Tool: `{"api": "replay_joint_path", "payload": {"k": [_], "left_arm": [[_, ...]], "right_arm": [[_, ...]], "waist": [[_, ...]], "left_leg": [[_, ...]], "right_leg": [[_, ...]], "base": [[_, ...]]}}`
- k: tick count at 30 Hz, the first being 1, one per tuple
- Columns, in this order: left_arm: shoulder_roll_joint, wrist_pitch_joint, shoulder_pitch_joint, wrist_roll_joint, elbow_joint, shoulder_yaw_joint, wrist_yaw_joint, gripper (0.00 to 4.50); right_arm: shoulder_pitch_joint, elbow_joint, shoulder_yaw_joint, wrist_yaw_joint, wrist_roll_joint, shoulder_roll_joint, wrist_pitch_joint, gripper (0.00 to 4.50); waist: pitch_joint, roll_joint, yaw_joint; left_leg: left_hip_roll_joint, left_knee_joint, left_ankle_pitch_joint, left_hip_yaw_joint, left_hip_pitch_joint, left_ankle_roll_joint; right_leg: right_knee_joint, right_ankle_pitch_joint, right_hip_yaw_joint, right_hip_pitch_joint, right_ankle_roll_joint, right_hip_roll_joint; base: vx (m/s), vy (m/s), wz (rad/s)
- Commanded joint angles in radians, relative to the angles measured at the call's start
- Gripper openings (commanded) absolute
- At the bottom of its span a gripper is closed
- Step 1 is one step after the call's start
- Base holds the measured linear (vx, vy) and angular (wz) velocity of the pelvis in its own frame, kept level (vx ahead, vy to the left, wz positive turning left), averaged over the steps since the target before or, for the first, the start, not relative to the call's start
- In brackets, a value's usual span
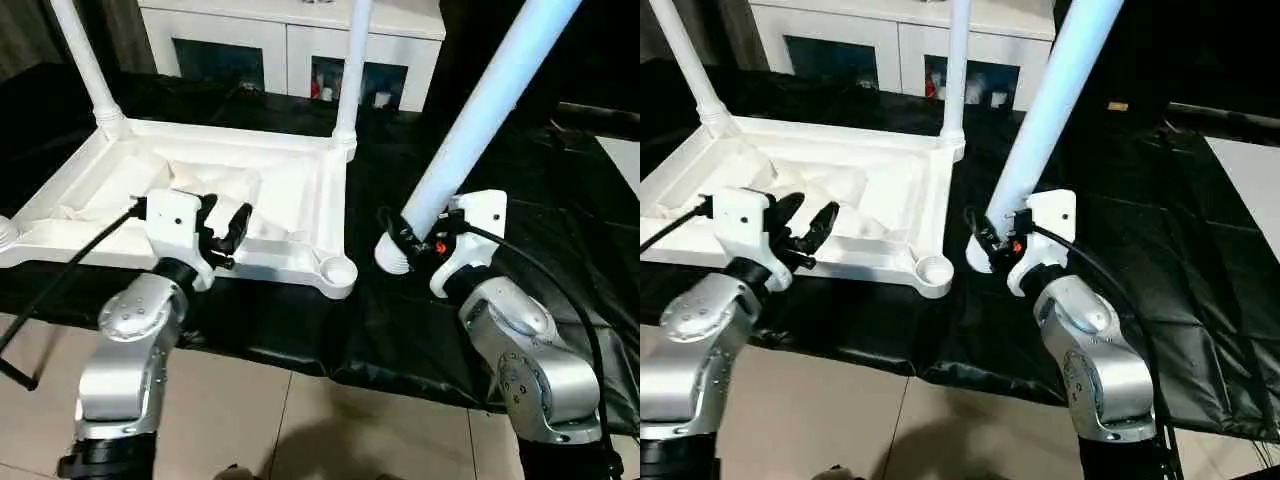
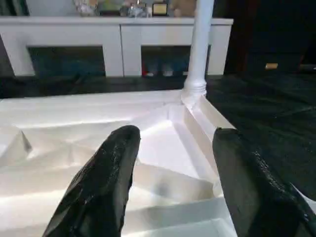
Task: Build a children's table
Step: Insert table leg to table base
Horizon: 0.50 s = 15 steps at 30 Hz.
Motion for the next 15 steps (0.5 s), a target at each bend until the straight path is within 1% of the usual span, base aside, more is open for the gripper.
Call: {"api": "replay_joint_path", "payload": {"k": [1, 2, 3, 4, 5, 6, 7, 8, 9, 10, 11, 12, 13, 14, 15], "left_arm": [[0.001, 0.017, -0.015, 0.019, -0.054, -0.02, 0.014, 2.76], [0.002, 0.026, -0.017, 0.014, -0.062, -0.021, 0.014, 2.76], [0.006, 0.03, -0.017, 0.011, -0.069, -0.025, 0.018, 2.76], [0.011, 0.037, -0.016, 0.01, -0.074, -0.028, 0.02, 2.76], [0.02, 0.046, -0.01, 0.006, -0.078, -0.03, 0.02, 2.76], [0.021, 0.047, -0.007, 0.005, -0.076, -0.028, 0.02, 2.76], [0.021, 0.047, -0.006, 0.004, -0.075, -0.027, 0.022, 2.76], [0.022, 0.049, -0.005, 0.004, -0.074, -0.027, 0.022, 2.76], [0.025, 0.047, -0.005, 0.006, -0.072, -0.028, 0.021, 2.76], [0.025, 0.046, -0.005, 0.006, -0.071, -0.028, 0.019, 2.76], [0.025, 0.046, -0.005, 0.006, -0.071, -0.028, 0.019, 2.76], [0.029, 0.047, -0.007, 0.013, -0.069, -0.033, 0.017, 2.76], [0.028, 0.052, -0.008, 0.009, -0.068, -0.034, 0.016, 2.76], [0.028, 0.055, -0.008, 0.007, -0.067, -0.035, 0.015, 2.76], [0.029, 0.053, -0.009, 0.007, -0.066, -0.036, 0.015, 2.76]], "right_arm": [[-0.001, -0.001, 0.009, -0.007, -0.019, -0.004, -0.017, 1.86], [-0.002, 0.002, 0.01, -0.007, -0.02, -0.004, -0.017, 1.86], [-0.003, 0.003, 0.012, -0.008, -0.019, -0.006, -0.017, 1.86], [-0.003, 0.005, 0.016, -0.008, -0.022, -0.009, -0.02, 1.86], [-0.002, 0.008, 0.02, -0.007, -0.025, -0.013, -0.022, 1.86], [-0.002, 0.008, 0.026, -0.002, -0.029, -0.016, -0.025, 1.86], [-0.002, 0.009, 0.029, 0.002, -0.031, -0.018, -0.027, 1.86], [-0.001, 0.011, 0.023, 0.006, -0.019, -0.009, -0.026, 1.86], [0.0, 0.012, 0.019, 0.007, -0.013, -0.004, -0.025, 1.86], [0.0, 0.013, 0.018, 0.007, -0.011, -0.002, -0.025, 1.86], [0.0, 0.013, 0.018, 0.007, -0.011, -0.002, -0.025, 1.86], [0.001, 0.012, 0.022, 0.01, -0.016, -0.005, -0.026, 1.86], [0.002, 0.011, 0.023, 0.012, -0.015, -0.004, -0.028, 1.86], [0.004, 0.01, 0.02, 0.012, -0.012, -0.001, -0.03, 1.86], [0.005, 0.009, 0.019, 0.012, -0.012, 0.001, -0.034, 1.86]], "waist": [[-0.059, -0.003, 0.002], [-0.06, 0.01, 0.0], [-0.059, 0.02, -0.001], [-0.054, 0.02, -0.006], [-0.047, 0.019, -0.012], [-0.045, 0.026, -0.007], [-0.04, 0.03, -0.012], [-0.05, 0.043, -0.028], [-0.038, 0.03, -0.035], [-0.044, 0.041, -0.033], [-0.047, 0.043, -0.039], [-0.047, 0.045, -0.043], [-0.055, 0.041, -0.046], [-0.061, 0.038, -0.043], [-0.085, 0.026, -0.029]], "left_leg": [[0.014, -0.091, -0.241, -0.021, -0.026, 0.032], [0.011, -0.095, -0.308, -0.038, -0.023, 0.074], [-0.001, -0.089, -0.33, -0.054, -0.038, 0.113], [-0.005, -0.086, -0.346, -0.056, -0.036, 0.126], [-0.012, -0.076, -0.361, -0.054, -0.047, 0.138], [-0.011, -0.071, -0.366, -0.053, -0.038, 0.137], [-0.009, -0.07, -0.373, -0.056, -0.034, 0.138], [0.025, -0.072, -0.395, -0.039, 0.048, 0.098], [0.032, -0.083, -0.431, -0.044, 0.059, 0.084], [0.056, -0.104, -0.472, -0.047, 0.077, 0.062], [0.07, -0.119, -0.521, -0.051, 0.103, 0.057], [0.07, -0.123, -0.522, -0.051, 0.107, 0.062], [0.057, -0.122, -0.457, -0.041, 0.095, 0.082], [0.044, -0.115, -0.391, -0.028, 0.082, 0.097], [-0.009, -0.077, -0.126, 0.005, 0.009, 0.147]], "right_leg": [[-0.086, -0.344, 0.031, 0.077, -0.06, -0.079], [-0.099, -0.439, 0.007, 0.084, -0.044, -0.093], [-0.116, -0.519, -0.018, 0.109, -0.044, -0.113], [-0.129, -0.567, -0.031, 0.115, -0.049, -0.115], [-0.148, -0.657, -0.053, 0.138, -0.051, -0.121], [-0.16, -0.691, -0.062, 0.143, -0.055, -0.129], [-0.169, -0.701, -0.08, 0.154, -0.068, -0.127], [-0.168, -0.65, -0.058, 0.107, -0.088, -0.094], [-0.157, -0.596, -0.063, 0.097, -0.109, -0.077], [-0.128, -0.452, -0.052, 0.095, -0.149, -0.06], [-0.102, -0.344, -0.042, 0.086, -0.179, -0.054], [-0.093, -0.297, -0.035, 0.084, -0.192, -0.052], [-0.088, -0.21, -0.021, 0.103, -0.215, -0.057], [-0.09, -0.157, -0.011, 0.118, -0.227, -0.061], [-0.092, -0.01, 0.007, 0.191, -0.211, -0.063]], "base": [[0.0, 0.0, 0.0], [0.016, -0.006, 0.19], [0.016, -0.006, 0.19], [0.031, 0.0, 0.44], [0.047, 0.007, 0.54], [0.047, 0.007, 0.54], [0.065, 0.003, 0.57], [0.096, -0.007, 0.5], [0.096, -0.007, 0.5], [0.102, -0.004, 0.27], [0.106, 0.019, 0.12], [0.106, 0.019, 0.12], [0.129, 0.025, 0.05], [0.119, 0.025, -0.06], [0.119, 0.025, -0.06]]}}
